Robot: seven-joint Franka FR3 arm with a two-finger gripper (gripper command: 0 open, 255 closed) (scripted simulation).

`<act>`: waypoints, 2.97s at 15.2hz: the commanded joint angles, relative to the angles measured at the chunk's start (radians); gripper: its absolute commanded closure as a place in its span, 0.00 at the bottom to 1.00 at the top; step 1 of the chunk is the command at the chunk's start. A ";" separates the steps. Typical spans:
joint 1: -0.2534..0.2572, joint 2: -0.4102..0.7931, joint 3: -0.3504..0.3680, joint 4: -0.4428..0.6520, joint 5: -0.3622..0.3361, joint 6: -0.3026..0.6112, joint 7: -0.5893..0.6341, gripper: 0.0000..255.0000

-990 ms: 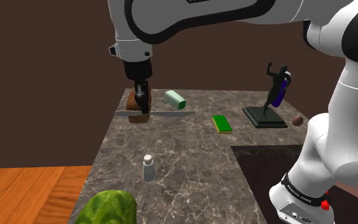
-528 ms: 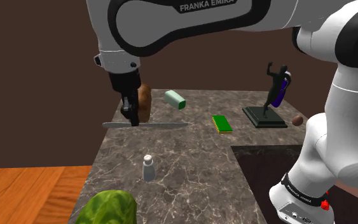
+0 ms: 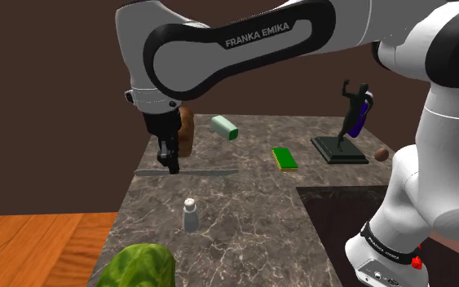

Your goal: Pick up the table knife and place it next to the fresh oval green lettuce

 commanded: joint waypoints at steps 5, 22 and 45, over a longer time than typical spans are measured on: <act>0.001 0.016 -0.001 -0.061 -0.004 0.077 0.003 1.00; 0.005 0.099 -0.009 -0.178 -0.023 0.276 0.012 1.00; 0.005 0.104 -0.009 -0.157 -0.024 0.259 0.011 0.00</act>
